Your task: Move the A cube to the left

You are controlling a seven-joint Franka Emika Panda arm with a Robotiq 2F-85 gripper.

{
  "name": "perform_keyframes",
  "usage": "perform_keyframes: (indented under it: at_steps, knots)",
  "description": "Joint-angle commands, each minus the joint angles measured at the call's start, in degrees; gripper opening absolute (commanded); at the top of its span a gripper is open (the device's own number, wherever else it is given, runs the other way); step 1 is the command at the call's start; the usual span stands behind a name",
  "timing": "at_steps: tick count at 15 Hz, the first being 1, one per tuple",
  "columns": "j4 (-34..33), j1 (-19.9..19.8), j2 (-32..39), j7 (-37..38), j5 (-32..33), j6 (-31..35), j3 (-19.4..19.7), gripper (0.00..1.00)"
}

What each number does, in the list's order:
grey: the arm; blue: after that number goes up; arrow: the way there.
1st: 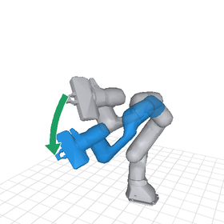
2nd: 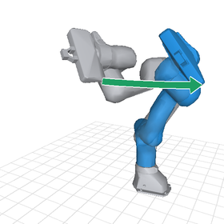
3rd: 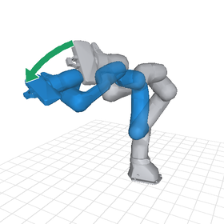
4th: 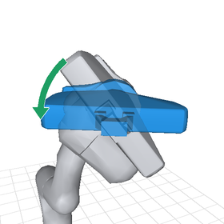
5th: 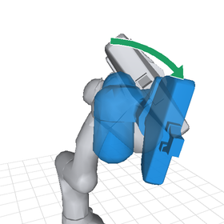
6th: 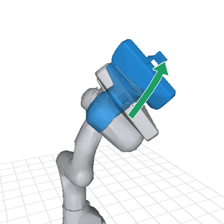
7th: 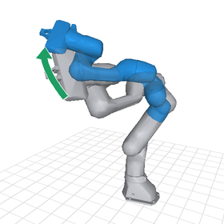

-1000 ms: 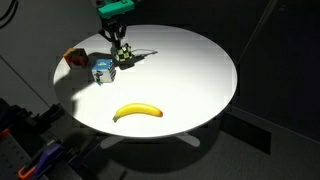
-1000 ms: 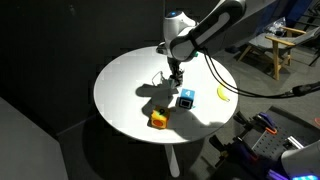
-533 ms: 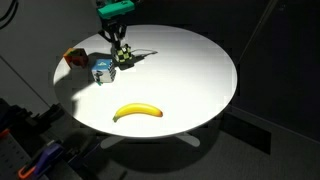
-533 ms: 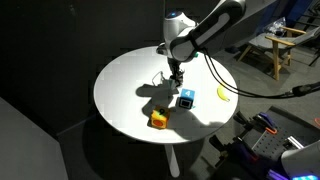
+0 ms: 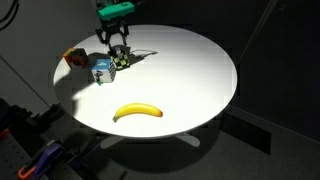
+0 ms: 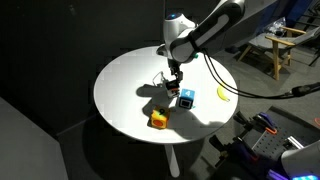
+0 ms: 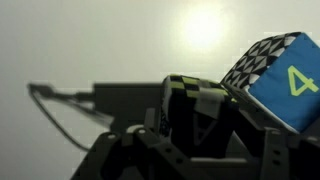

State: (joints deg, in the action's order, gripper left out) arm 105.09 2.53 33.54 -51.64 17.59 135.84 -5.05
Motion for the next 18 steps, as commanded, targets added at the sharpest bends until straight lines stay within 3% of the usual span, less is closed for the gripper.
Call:
perform_keyframes:
  at_steps: [1,10,18]
  knots:
    - [-0.2,0.2,-0.3,1.0,0.5,-0.7,0.0,1.0]
    - [2.5,0.6,-4.4,5.2,0.8,-1.4,1.0,1.0]
    - [7.6,-0.7,-11.1,24.7,-3.0,-4.3,1.8,1.0]
